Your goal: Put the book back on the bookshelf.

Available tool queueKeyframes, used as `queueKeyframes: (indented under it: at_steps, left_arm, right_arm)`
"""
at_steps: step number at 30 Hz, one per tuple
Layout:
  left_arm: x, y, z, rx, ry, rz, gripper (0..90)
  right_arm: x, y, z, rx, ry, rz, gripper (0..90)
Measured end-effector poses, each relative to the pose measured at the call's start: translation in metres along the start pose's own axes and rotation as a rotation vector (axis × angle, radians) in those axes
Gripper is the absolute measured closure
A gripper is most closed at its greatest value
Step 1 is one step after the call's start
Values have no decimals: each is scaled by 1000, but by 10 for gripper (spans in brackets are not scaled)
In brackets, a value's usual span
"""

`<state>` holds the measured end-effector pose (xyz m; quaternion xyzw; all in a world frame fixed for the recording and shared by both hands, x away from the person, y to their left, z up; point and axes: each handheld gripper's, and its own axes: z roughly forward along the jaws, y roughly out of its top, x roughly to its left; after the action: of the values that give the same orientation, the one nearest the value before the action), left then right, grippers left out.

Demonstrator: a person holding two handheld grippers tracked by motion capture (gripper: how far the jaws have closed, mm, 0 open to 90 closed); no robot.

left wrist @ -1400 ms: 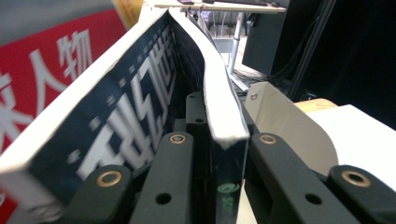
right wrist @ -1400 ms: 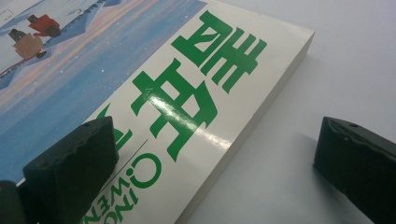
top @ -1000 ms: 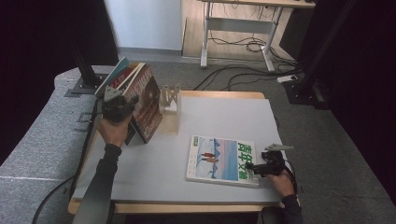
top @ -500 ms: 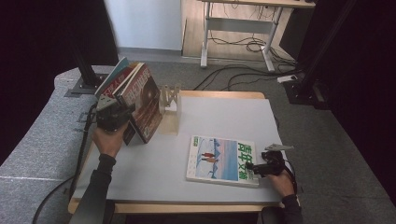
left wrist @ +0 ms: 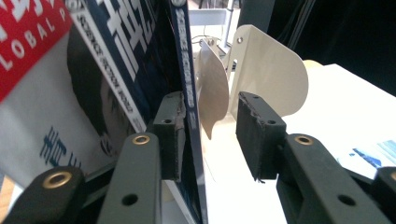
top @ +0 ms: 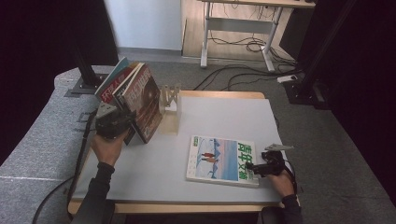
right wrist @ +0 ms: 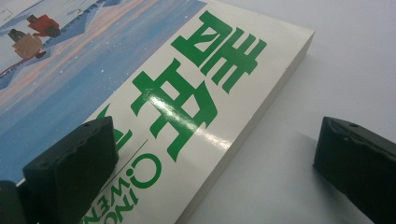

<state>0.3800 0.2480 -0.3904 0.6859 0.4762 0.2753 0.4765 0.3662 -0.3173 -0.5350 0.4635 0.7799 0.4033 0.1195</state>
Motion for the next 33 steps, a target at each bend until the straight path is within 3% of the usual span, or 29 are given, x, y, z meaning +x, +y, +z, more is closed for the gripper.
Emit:
queueKeyframes:
  at_steps: [11, 20, 27, 33]
  left_arm:
    - [-4, -17, 1, 50, -60, 10, 494]
    - [-27, -34, 18, 140, -204, 104, 357]
    - [-41, -45, 29, 180, -282, 116, 260]
    - [-55, -58, 39, 224, -303, 147, 184]
  right_arm:
    - [0, 0, 0, -1, -1, 1, 0]
    - [0, 0, 0, -1, -1, 1, 0]
    - [0, 0, 0, -1, -2, 1, 0]
    - [0, 0, 0, -2, -2, 1, 0]
